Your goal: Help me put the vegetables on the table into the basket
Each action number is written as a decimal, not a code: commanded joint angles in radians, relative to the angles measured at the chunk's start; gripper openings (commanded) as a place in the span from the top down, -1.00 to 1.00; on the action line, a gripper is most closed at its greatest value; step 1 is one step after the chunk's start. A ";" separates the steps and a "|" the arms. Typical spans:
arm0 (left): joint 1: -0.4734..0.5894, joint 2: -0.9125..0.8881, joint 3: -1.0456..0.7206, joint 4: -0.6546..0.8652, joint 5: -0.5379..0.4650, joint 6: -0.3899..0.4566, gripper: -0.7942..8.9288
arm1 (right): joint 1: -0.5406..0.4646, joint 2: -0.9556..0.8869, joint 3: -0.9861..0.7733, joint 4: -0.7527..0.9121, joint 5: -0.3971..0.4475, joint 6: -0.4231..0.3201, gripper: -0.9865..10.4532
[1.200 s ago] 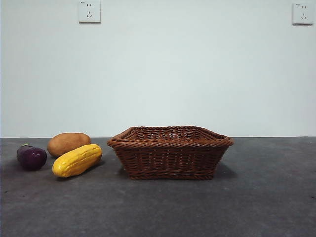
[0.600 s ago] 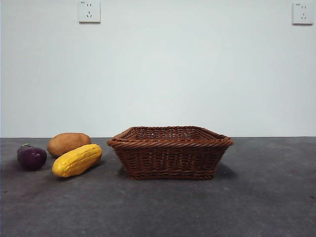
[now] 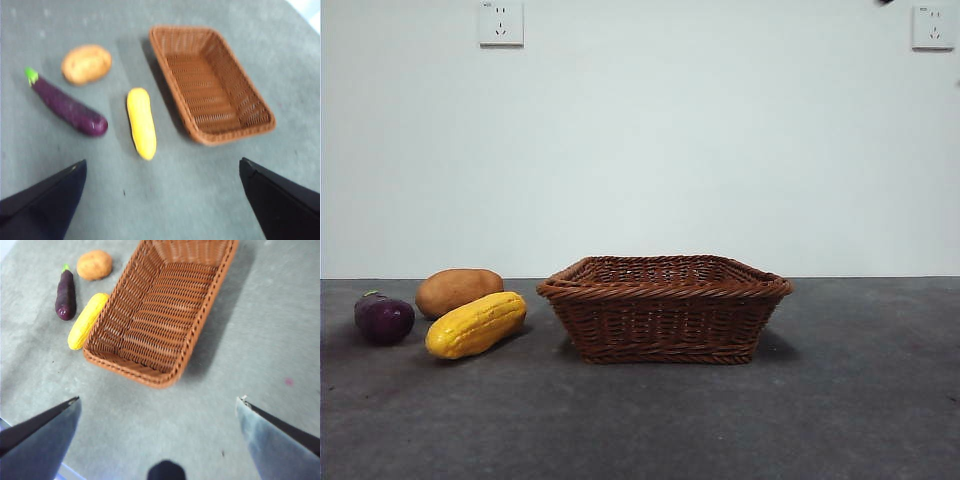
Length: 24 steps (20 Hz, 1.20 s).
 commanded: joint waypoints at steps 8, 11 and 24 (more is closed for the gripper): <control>-0.001 0.024 0.000 0.032 0.004 0.012 -0.34 | 0.149 0.570 0.381 0.046 0.169 0.040 -0.16; -0.001 0.035 0.000 0.034 0.004 0.012 -0.34 | 0.156 0.724 0.468 0.053 0.180 0.053 -0.16; -0.001 0.069 0.000 0.049 0.003 0.013 -0.34 | 0.171 1.011 0.484 0.217 0.214 0.092 -0.04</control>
